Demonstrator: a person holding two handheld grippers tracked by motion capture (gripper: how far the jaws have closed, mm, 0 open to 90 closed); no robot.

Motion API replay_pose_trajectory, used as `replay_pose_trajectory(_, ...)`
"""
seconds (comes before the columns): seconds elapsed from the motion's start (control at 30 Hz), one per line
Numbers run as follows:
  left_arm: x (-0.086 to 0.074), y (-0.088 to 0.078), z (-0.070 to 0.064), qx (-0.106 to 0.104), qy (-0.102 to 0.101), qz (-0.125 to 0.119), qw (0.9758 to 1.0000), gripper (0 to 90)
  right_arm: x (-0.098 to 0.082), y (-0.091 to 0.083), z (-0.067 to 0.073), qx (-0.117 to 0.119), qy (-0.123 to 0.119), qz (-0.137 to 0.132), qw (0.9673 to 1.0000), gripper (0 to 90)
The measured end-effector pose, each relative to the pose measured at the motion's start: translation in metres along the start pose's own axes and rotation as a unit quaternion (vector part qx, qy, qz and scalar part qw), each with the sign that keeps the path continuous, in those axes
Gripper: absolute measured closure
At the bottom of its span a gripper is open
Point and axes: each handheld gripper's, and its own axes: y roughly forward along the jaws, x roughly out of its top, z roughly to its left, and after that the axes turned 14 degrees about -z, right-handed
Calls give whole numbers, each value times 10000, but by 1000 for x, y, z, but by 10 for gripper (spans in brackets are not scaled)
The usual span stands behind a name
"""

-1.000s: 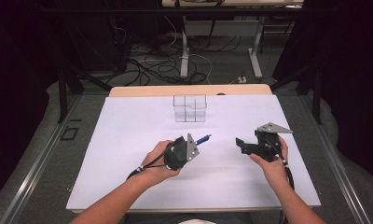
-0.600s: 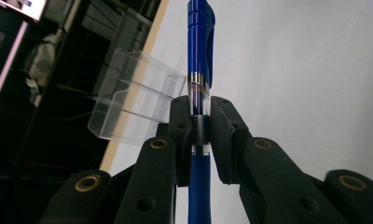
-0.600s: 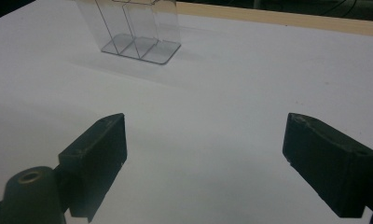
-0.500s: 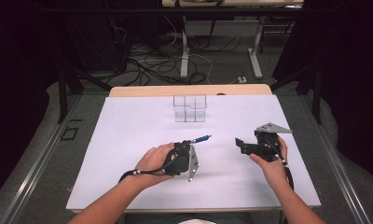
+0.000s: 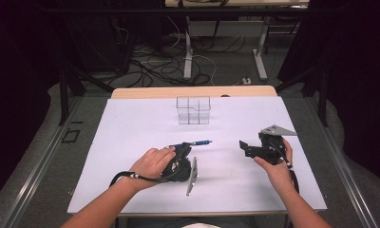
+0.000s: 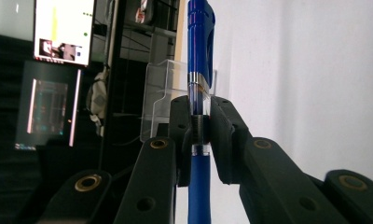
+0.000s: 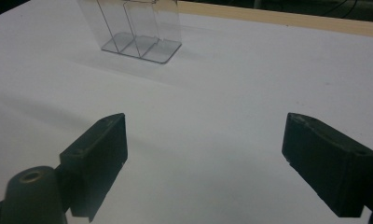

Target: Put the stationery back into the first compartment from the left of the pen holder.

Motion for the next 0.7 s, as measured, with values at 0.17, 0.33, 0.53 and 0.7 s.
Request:
replay_pose_trajectory(0.17, -4, -3, -2, 15, 379, 76, 9993, 794, 3, 2, 5, 80, -93, 7, 9999, 146)
replay_pose_trajectory(0.33, -8, -5, -6, -2, 628, 149, 9979, 794, 12, 3, 14, 253, -412, 29, 9988, 150)
replay_pose_trajectory(0.53, -10, -4, -10, -40, 793, 175, 9967, 794, 24, 10, 33, 659, -1132, 232, 9911, 199)
replay_pose_trajectory(0.7, -10, -4, -11, -134, 804, 209, 9964, 794, 33, 19, 52, 1185, -1867, 480, 9741, 249)
